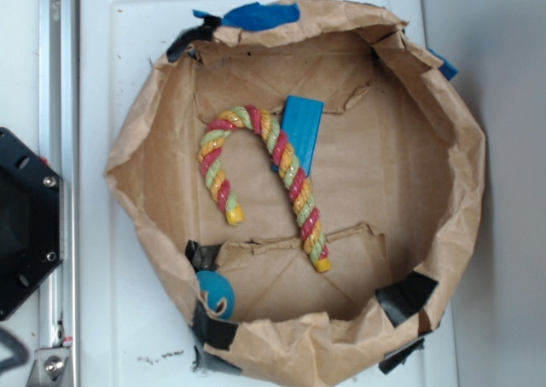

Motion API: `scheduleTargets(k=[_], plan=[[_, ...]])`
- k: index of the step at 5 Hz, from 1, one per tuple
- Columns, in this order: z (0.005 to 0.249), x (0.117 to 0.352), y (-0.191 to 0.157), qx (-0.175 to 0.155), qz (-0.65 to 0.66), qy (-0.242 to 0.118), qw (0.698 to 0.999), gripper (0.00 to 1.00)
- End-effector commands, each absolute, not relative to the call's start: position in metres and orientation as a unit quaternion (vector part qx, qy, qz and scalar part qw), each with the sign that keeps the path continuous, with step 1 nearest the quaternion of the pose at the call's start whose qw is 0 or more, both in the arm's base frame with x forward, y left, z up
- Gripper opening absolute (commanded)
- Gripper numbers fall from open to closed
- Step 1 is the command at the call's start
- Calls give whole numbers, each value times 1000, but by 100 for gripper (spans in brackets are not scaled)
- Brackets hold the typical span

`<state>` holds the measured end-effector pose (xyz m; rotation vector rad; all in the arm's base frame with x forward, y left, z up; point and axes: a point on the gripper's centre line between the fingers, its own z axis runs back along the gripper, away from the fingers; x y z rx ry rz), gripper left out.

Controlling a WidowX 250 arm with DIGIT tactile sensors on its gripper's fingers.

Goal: Grab the multicolored rope.

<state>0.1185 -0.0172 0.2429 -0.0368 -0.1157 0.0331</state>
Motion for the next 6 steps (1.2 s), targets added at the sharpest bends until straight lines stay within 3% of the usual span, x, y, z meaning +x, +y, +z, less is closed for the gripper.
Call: scheduleTargets(k=[1, 3, 6], plan=[[243, 118, -17, -18, 17, -58, 998, 100], [238, 166, -13, -78, -63, -54, 993, 100], [238, 166, -13, -78, -63, -54, 993, 100]])
